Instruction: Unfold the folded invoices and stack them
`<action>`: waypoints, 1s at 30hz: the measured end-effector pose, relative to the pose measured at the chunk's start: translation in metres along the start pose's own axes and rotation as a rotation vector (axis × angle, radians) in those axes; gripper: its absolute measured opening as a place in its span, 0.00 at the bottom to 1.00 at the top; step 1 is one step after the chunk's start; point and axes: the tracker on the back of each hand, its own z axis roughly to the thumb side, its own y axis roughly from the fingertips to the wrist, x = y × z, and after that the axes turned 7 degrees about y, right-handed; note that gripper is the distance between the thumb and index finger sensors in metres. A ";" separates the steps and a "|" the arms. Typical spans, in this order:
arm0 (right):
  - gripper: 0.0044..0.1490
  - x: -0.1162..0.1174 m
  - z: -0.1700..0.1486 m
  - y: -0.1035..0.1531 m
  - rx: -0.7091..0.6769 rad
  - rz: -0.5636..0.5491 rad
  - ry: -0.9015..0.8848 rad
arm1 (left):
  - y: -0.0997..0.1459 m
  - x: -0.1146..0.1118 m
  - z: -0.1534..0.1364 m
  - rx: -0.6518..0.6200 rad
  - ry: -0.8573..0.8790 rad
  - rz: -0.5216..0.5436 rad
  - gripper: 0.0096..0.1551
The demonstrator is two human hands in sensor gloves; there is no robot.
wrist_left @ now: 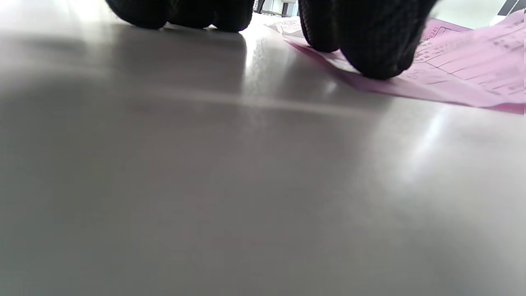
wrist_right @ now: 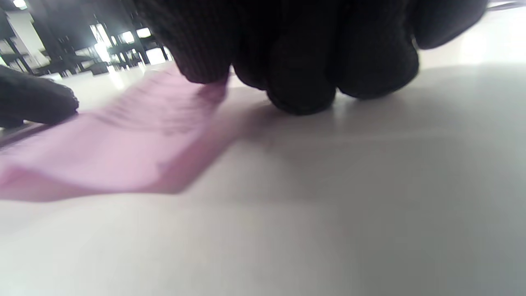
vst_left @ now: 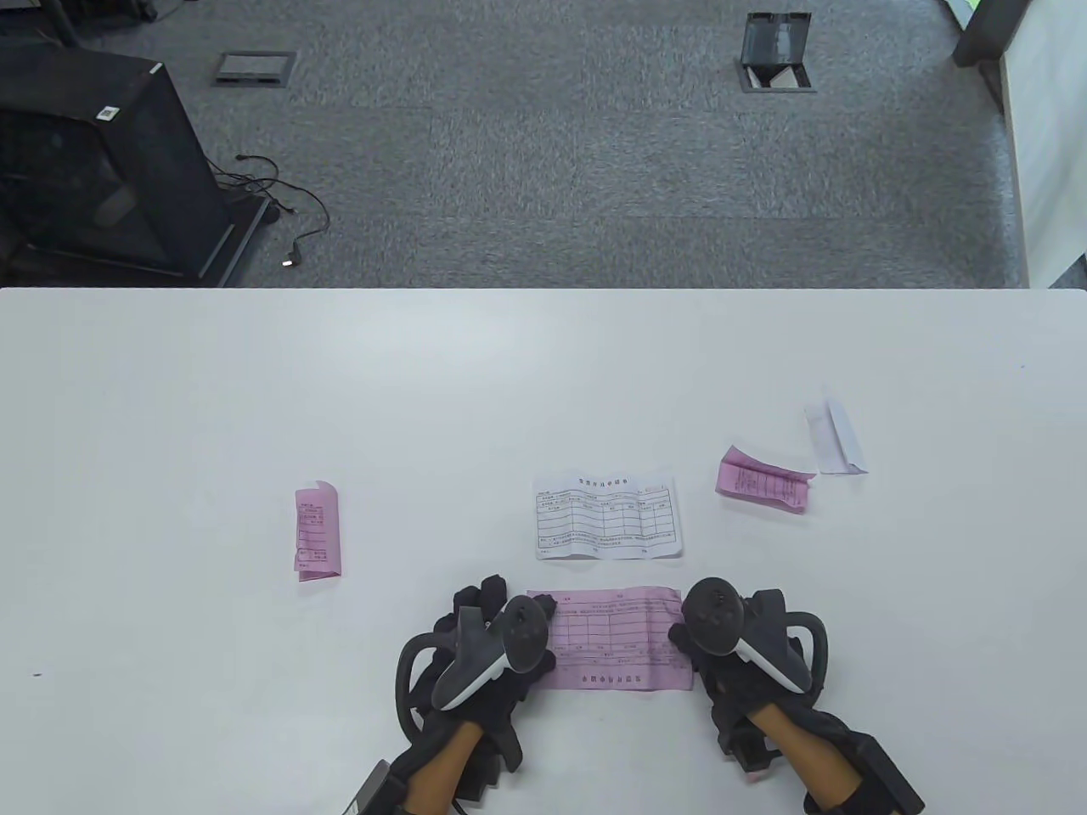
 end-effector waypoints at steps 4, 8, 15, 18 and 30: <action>0.31 -0.022 0.003 0.015 0.033 -0.254 0.189 | 0.000 0.000 0.001 -0.004 -0.008 -0.006 0.40; 0.32 -0.034 0.030 0.026 -0.090 -0.354 0.205 | 0.000 0.000 0.000 -0.007 -0.009 -0.015 0.40; 0.35 -0.015 0.088 0.010 -0.277 -0.107 0.219 | 0.001 0.000 0.001 -0.009 -0.013 -0.029 0.40; 0.36 -0.006 0.106 0.006 -0.314 -0.091 0.234 | 0.001 -0.001 0.002 -0.010 -0.020 -0.033 0.40; 0.38 0.007 0.080 -0.001 -0.251 -0.021 0.387 | 0.001 -0.002 0.001 -0.013 -0.012 -0.039 0.40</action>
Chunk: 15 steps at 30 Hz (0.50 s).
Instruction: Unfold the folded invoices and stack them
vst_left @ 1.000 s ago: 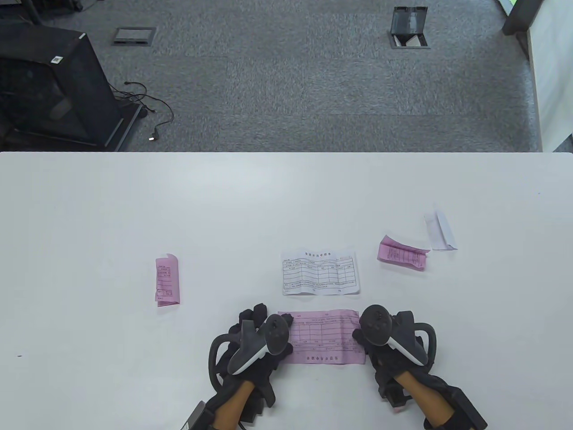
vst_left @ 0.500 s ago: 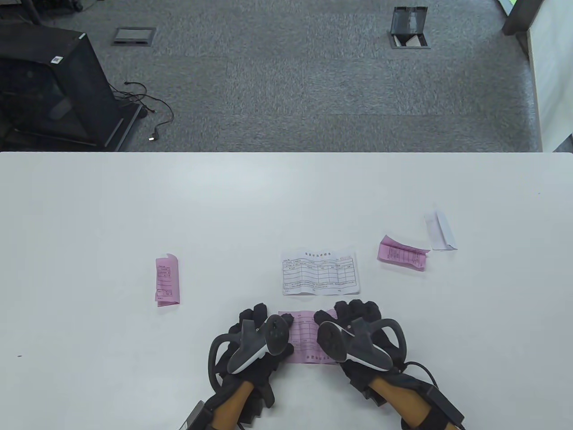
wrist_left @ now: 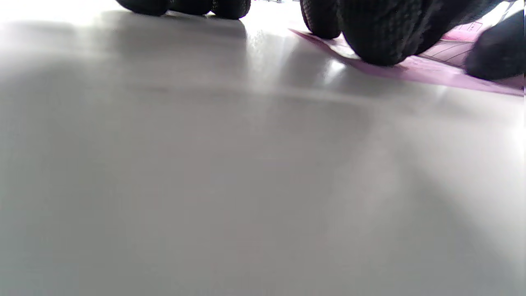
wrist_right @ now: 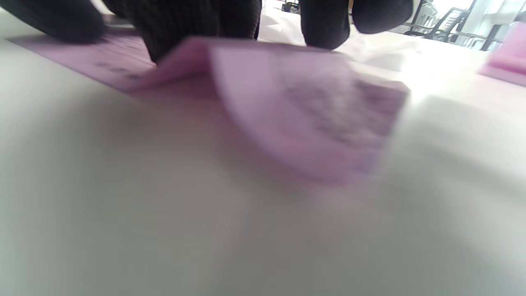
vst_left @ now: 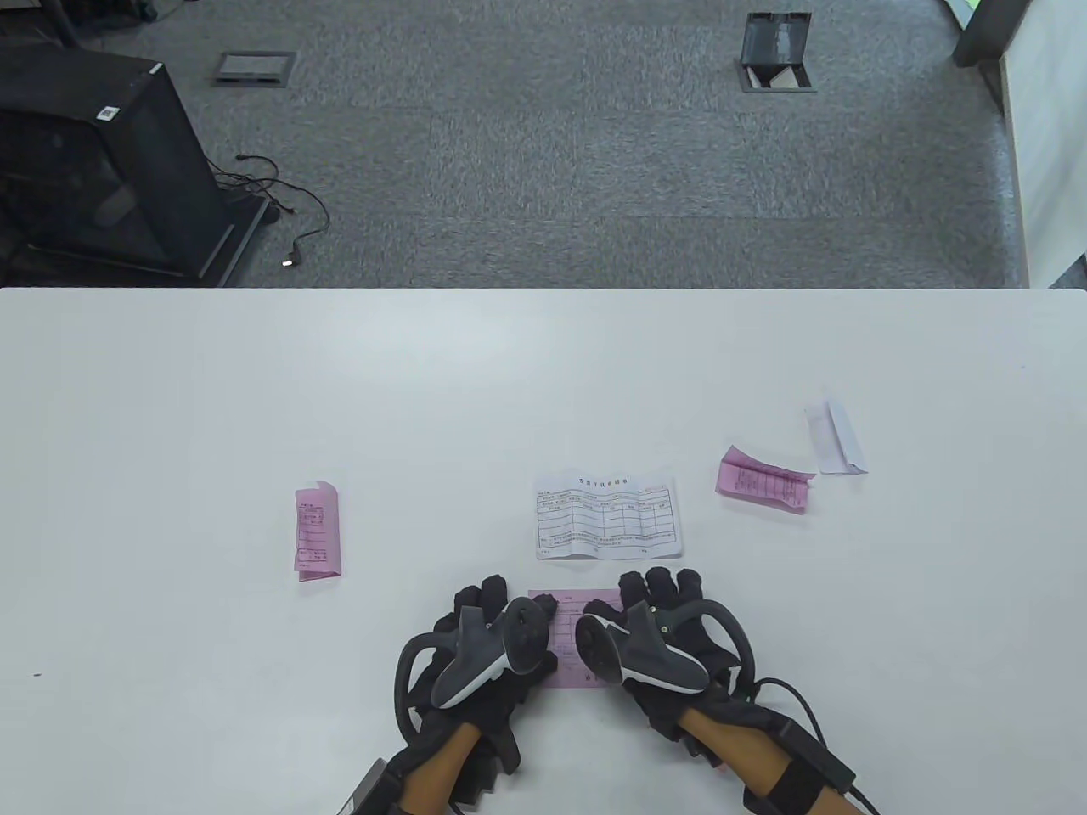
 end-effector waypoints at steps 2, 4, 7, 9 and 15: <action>0.38 0.007 -0.015 0.003 0.033 0.015 -0.019 | 0.000 0.000 0.000 0.002 -0.002 0.002 0.40; 0.38 0.014 -0.031 0.007 0.064 0.027 -0.045 | 0.000 0.000 0.000 0.004 -0.008 0.006 0.40; 0.38 0.023 -0.047 0.012 0.096 0.037 -0.118 | 0.000 0.000 0.000 0.006 -0.011 0.009 0.40; 0.38 0.028 -0.053 0.014 0.111 0.043 -0.174 | 0.000 0.000 0.000 0.008 -0.014 0.012 0.41; 0.39 0.029 -0.057 0.016 0.124 0.054 -0.164 | -0.002 0.002 -0.007 -0.010 0.000 -0.003 0.42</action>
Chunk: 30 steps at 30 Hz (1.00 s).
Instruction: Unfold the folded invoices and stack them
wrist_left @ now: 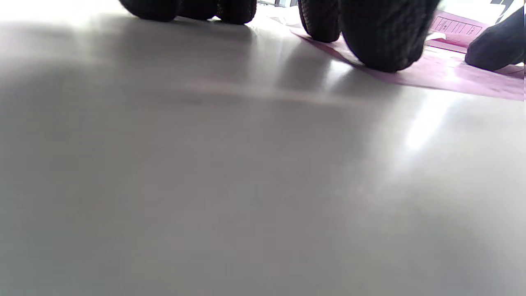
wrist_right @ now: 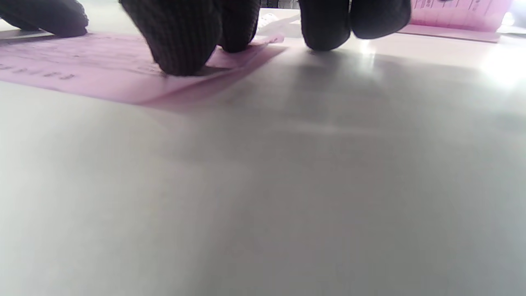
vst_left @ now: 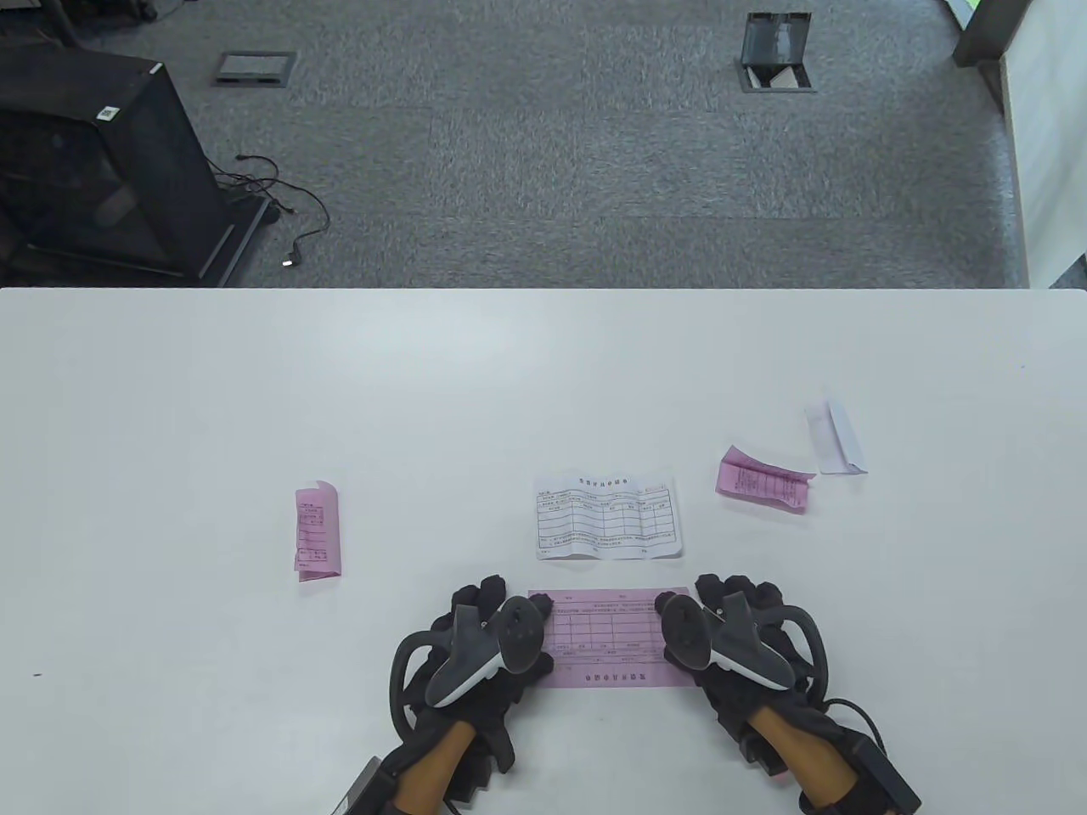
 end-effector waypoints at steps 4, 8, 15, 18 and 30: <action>0.38 0.002 0.000 0.000 0.011 -0.016 -0.015 | 0.000 0.000 0.000 0.002 -0.014 -0.002 0.42; 0.39 0.003 -0.001 0.000 0.014 0.001 -0.054 | 0.000 -0.001 0.000 0.001 -0.009 -0.002 0.42; 0.39 -0.006 0.000 0.003 0.019 -0.065 -0.135 | 0.000 -0.001 0.000 0.001 -0.009 0.001 0.42; 0.38 -0.023 0.008 0.009 0.004 -0.166 -0.192 | -0.001 -0.001 0.001 -0.001 -0.016 0.007 0.42; 0.38 -0.026 0.095 -0.013 -0.162 -0.071 -0.045 | -0.002 -0.001 0.002 -0.006 -0.018 0.002 0.42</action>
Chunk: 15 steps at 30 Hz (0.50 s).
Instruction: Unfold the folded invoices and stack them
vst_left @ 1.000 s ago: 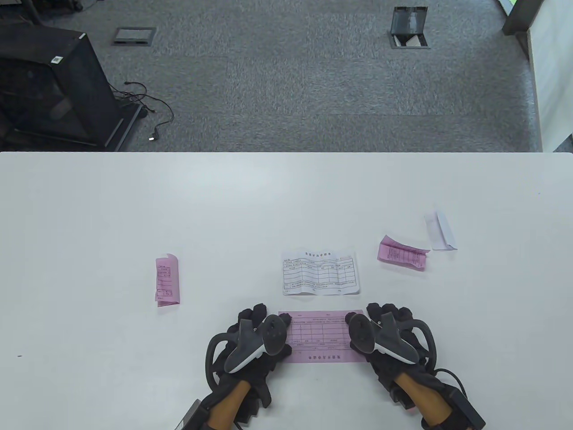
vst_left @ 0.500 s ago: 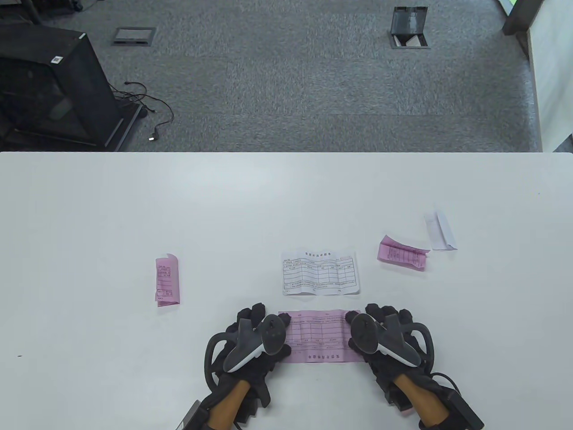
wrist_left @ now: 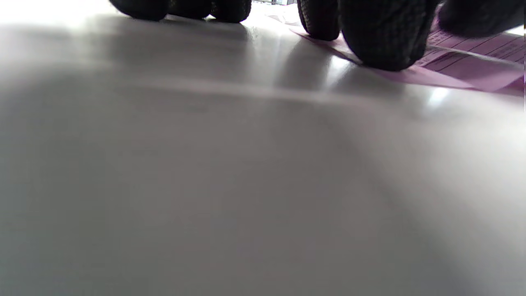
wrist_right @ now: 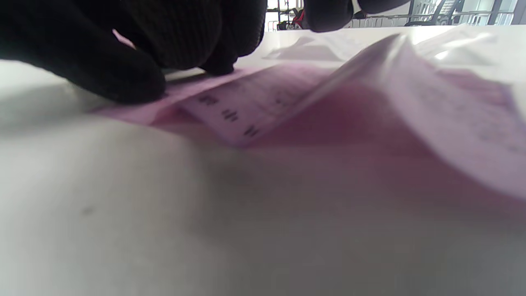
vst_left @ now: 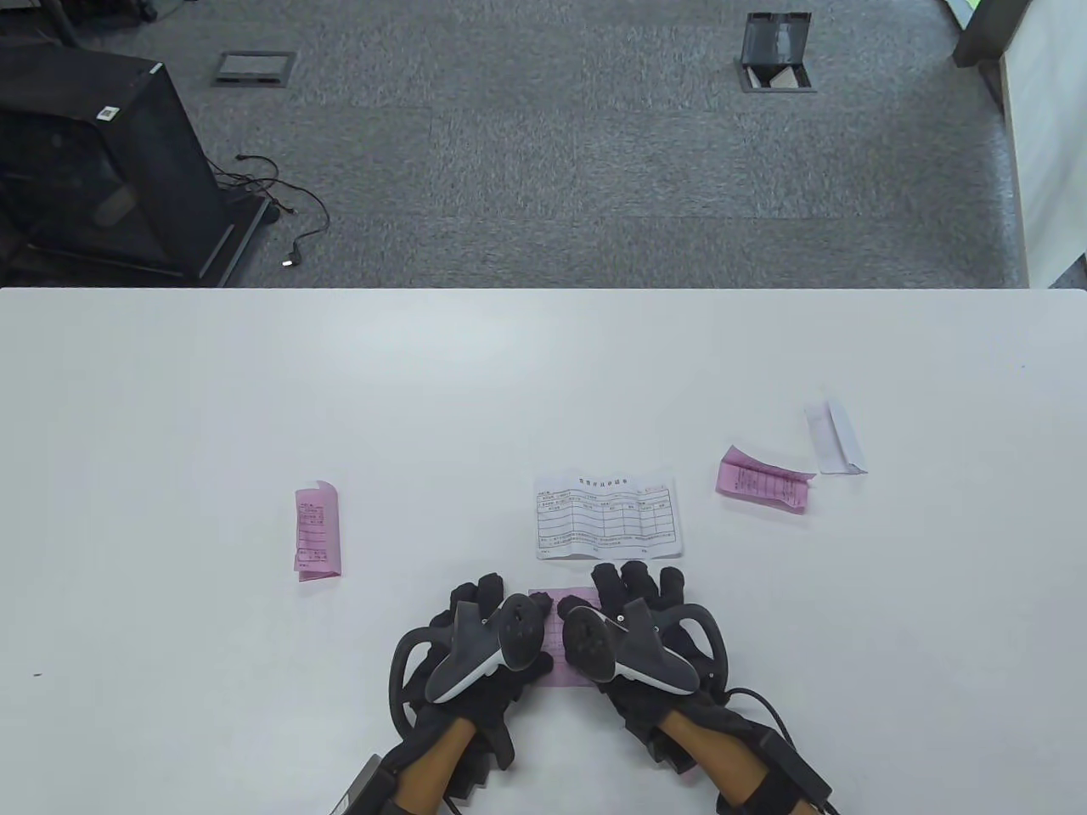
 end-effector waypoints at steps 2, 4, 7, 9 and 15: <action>0.39 0.006 0.003 -0.003 -0.009 0.025 0.001 | 0.000 0.000 0.000 -0.001 0.000 0.000 0.42; 0.40 0.010 0.001 -0.002 -0.010 0.016 -0.021 | 0.000 0.000 0.000 -0.002 0.001 -0.001 0.42; 0.40 0.011 -0.004 -0.001 0.003 0.029 -0.025 | -0.001 0.000 0.000 -0.001 0.003 -0.003 0.42; 0.39 0.012 -0.008 0.002 0.016 0.018 -0.026 | 0.000 -0.001 0.001 -0.001 0.006 -0.004 0.42; 0.38 0.017 -0.039 0.015 0.077 0.004 -0.010 | -0.001 -0.001 0.000 0.001 0.011 -0.007 0.42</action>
